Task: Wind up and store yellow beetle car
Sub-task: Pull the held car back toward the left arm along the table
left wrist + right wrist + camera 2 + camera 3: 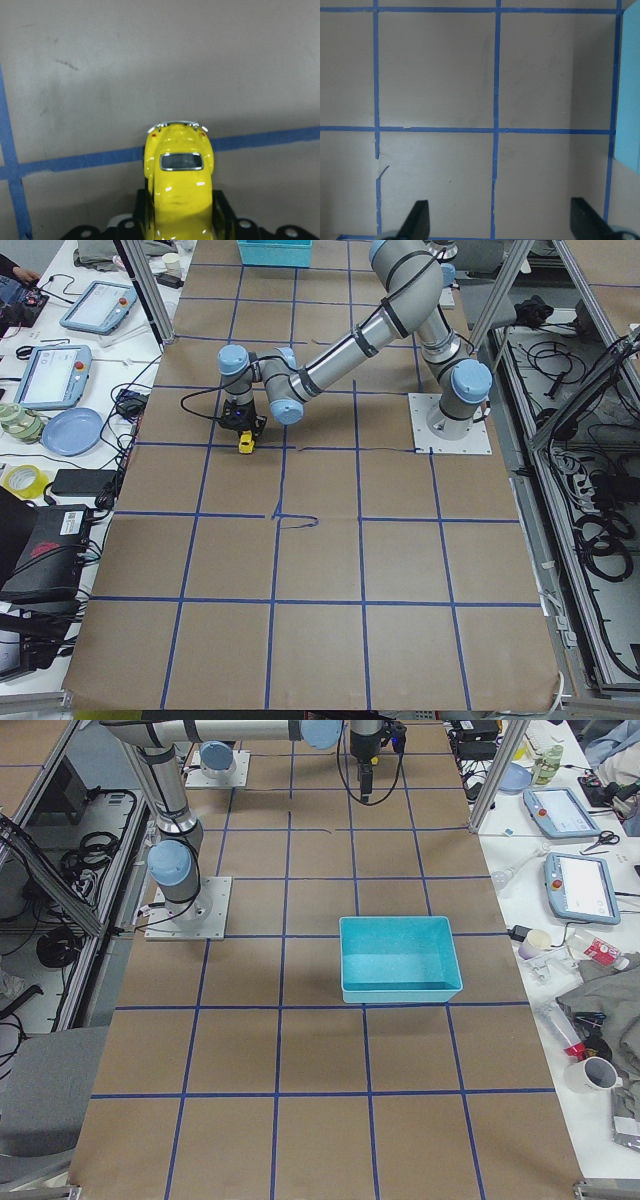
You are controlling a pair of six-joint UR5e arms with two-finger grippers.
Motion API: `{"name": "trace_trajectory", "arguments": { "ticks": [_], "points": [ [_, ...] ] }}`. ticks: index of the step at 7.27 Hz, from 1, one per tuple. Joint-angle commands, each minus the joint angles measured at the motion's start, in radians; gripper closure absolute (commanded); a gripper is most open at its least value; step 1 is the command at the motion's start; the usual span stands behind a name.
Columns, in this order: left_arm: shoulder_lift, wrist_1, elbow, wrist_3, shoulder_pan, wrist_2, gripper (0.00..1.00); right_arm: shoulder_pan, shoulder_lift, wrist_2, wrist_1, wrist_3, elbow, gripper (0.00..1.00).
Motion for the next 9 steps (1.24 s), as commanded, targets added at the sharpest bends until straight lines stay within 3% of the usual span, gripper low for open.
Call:
{"name": "trace_trajectory", "arguments": {
  "ticks": [1, 2, 5, 8, 9],
  "points": [
    [0.013, 0.036, 0.008, -0.024, 0.014, 0.02, 0.12, 0.0, 0.0, 0.0, 0.0, 0.0, 0.0, 0.0],
    [0.019, 0.056, 0.002, -0.026, 0.001, 0.02, 0.03, 0.0, 0.0, 0.0, 0.0, -0.001, 0.0, 0.0],
    [0.039, 0.058, -0.001, -0.019, -0.007, 0.011, 0.01, 0.0, -0.001, 0.0, 0.0, -0.001, 0.0, 0.0],
    [0.015, 0.046, -0.006, -0.017, 0.002, 0.014, 0.04, 0.0, -0.001, 0.0, 0.0, -0.001, 0.0, 0.0],
    [0.012, 0.042, -0.007, -0.031, 0.002, 0.013, 0.16, 0.0, -0.001, 0.0, 0.0, -0.001, 0.0, 0.0]
  ]
}}
